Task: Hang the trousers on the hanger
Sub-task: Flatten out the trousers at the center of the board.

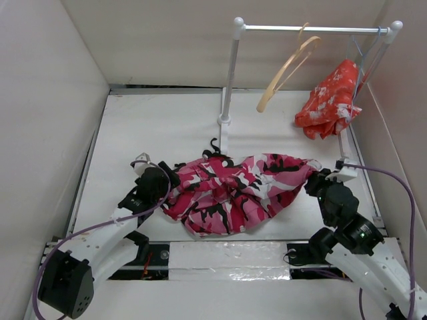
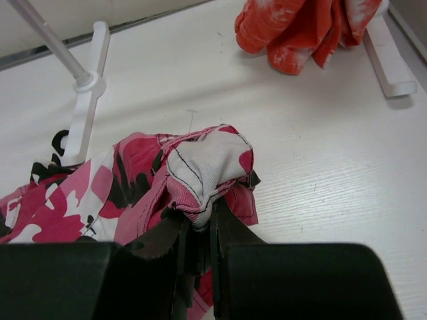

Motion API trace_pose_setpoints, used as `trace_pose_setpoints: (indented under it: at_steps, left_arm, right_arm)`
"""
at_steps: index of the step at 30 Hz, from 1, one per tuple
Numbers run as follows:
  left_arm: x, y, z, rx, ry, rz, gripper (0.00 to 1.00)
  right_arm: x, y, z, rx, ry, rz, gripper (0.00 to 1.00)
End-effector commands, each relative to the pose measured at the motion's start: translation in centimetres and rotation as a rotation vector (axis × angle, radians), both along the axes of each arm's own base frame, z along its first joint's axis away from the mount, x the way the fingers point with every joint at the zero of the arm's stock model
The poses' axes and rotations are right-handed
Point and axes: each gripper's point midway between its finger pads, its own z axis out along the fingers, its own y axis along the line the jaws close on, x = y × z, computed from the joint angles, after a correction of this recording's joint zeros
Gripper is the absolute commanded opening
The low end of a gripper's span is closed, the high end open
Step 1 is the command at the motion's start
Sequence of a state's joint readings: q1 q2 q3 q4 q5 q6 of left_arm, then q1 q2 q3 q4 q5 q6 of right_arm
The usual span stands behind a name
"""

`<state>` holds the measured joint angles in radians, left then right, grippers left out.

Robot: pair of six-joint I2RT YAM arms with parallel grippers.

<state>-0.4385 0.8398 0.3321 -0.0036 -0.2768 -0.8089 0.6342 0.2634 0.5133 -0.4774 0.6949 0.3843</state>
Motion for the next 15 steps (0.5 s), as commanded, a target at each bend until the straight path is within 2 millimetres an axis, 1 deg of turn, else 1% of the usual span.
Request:
trace_pose_setpoints:
  at_steps: [1,3,5,6,8,9,12,13,14,15]
  left_arm:
    - [-1.0,0.0,-1.1,-0.019,0.042,0.005,0.71]
    - [-1.2,0.2,-1.5,-0.007,0.068,0.007,0.69]
    - [-1.4,0.3,-2.3,0.002,0.092,0.008,0.68]
    - [-1.6,0.3,-2.8,0.008,0.108,0.007,0.68]
    - [-1.8,0.4,-3.7,0.019,0.141,0.011,0.66]
    - [-1.7,0.4,-4.0,0.023,0.150,0.016,0.63]
    - [-0.8,0.3,-3.7,0.033,0.142,0.025,0.61]
    - [-0.3,0.0,-3.7,0.028,0.126,0.019,0.58]
    - [0.1,-0.2,-4.0,0.027,0.128,0.018,0.46]
    - [0.4,-0.3,-3.9,0.033,0.128,0.019,0.32]
  right_arm:
    - [0.8,1.0,1.1,0.024,-0.038,0.028,0.00]
    - [1.1,1.6,0.6,0.014,-0.020,0.051,0.00]
    - [1.2,1.6,0.2,-0.006,-0.005,0.053,0.00]
    - [1.3,2.4,0.4,0.011,-0.013,0.088,0.00]
    - [1.3,2.8,0.4,0.013,-0.018,0.114,0.00]
    - [1.3,2.9,0.6,0.014,-0.027,0.119,0.00]
    - [1.4,3.3,0.8,0.012,-0.049,0.143,0.00]
    - [1.3,3.4,0.7,0.012,-0.047,0.151,0.00]
    - [1.3,3.4,0.9,0.017,-0.051,0.152,0.00]
    - [1.2,3.4,1.0,0.015,-0.052,0.156,0.00]
